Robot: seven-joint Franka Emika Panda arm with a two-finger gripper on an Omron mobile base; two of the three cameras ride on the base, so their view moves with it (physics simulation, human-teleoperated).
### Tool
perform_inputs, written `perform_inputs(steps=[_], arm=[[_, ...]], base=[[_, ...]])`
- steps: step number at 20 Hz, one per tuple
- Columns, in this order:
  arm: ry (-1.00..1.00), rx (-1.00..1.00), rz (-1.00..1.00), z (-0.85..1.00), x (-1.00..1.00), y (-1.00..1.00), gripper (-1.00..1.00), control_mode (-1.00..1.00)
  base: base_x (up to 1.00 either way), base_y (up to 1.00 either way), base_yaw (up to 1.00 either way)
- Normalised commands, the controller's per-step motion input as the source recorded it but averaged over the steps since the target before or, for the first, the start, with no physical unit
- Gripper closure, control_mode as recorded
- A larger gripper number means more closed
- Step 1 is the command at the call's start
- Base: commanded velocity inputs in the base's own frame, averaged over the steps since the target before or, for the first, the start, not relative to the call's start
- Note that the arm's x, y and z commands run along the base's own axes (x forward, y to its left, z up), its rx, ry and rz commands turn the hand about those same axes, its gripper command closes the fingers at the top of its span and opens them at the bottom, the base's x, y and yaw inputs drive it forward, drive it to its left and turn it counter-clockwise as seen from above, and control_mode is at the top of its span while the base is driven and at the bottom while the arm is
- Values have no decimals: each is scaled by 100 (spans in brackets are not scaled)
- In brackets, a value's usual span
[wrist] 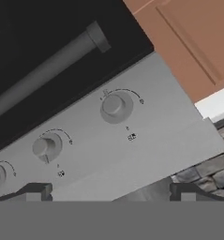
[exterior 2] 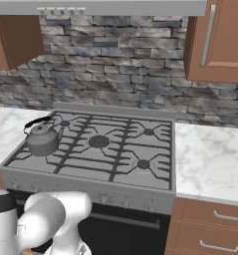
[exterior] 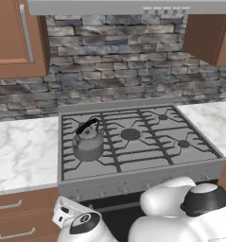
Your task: Lower the heat of the kettle.
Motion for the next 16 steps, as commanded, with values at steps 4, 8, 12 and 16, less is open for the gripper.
perform_inputs(steps=[4, 8, 12, 16], arm=[[-3, 0, 0, -15, 13, -3, -100, -100], [-2, 0, 0, -13, 12, -2, -100, -100], [0, 0, 0, -22, 20, 0, -100, -100], [0, 0, 0, -22, 27, 0, -100, -100]], base=[[0, 0, 0], [0, 0, 0], [0, 0, 0], [0, 0, 0]])
